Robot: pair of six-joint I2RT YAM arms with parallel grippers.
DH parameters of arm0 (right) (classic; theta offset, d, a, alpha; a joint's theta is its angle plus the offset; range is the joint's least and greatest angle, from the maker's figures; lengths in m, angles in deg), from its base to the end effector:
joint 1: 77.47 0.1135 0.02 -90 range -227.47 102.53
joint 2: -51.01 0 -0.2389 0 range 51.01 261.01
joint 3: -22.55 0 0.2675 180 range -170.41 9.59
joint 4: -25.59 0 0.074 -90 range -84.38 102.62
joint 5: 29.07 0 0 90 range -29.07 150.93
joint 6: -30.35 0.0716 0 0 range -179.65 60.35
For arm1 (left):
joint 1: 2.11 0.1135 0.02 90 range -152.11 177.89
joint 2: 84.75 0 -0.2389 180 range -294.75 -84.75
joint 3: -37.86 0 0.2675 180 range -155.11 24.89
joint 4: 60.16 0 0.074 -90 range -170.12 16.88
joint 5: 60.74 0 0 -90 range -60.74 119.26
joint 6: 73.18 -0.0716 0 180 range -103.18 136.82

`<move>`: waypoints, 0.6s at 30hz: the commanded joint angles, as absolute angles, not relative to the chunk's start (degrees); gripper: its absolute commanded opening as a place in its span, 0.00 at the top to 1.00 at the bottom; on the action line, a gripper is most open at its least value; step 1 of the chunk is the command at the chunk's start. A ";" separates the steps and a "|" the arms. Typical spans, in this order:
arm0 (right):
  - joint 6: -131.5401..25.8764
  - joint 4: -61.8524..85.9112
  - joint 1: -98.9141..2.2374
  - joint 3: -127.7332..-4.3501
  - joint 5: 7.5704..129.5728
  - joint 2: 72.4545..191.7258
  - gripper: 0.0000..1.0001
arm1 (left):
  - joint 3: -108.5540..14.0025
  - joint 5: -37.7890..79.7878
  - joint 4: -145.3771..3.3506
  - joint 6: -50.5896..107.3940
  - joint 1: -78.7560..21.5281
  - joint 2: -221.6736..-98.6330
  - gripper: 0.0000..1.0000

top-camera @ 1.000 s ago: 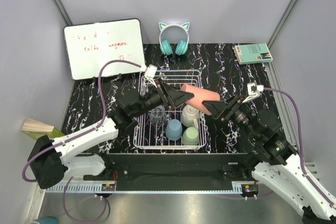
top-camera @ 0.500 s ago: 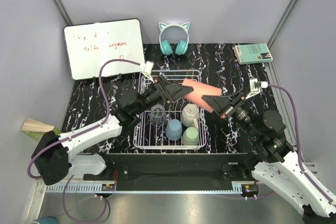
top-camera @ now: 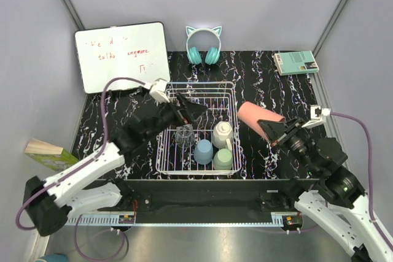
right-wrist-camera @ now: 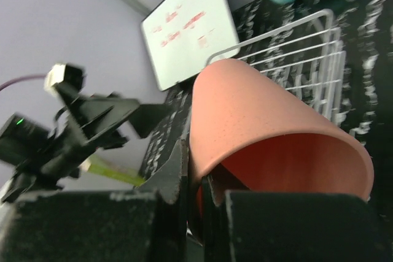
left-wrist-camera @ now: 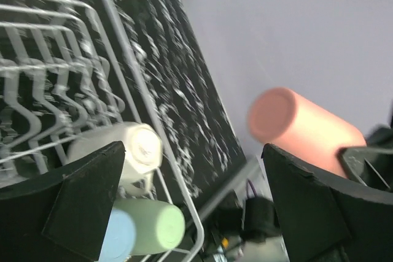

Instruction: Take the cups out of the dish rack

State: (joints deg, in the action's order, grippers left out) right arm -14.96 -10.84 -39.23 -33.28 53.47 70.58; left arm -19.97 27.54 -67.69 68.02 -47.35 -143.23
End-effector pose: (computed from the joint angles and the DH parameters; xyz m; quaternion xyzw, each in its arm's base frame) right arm 0.1280 0.0890 0.3513 0.0856 0.7030 0.4320 0.5585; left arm 0.2144 -0.2193 0.2934 -0.0295 0.7551 -0.4958 0.4278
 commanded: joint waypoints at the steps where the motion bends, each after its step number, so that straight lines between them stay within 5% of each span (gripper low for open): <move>1: -19.65 -25.12 -39.06 -45.12 34.71 76.21 1.00 | -23.18 44.43 -80.66 66.74 -46.76 -135.65 0.01; 10: -27.03 -45.09 -43.17 -79.20 8.99 117.07 1.00 | -31.97 54.74 -106.67 65.43 -46.94 -132.56 0.01; 14: -26.61 -48.19 -65.18 -89.97 28.63 134.02 1.00 | -31.80 56.15 -112.48 65.43 -47.11 -129.84 0.01; 18: -25.37 -50.99 -73.14 -98.39 39.55 145.99 1.00 | -30.04 55.37 -113.19 64.64 -47.11 -127.82 0.01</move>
State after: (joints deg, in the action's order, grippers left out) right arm -25.49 -43.10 -66.53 -90.50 29.27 139.58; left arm -29.74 53.49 -109.83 66.16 -46.91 -130.11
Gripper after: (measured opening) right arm 0.076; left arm 0.987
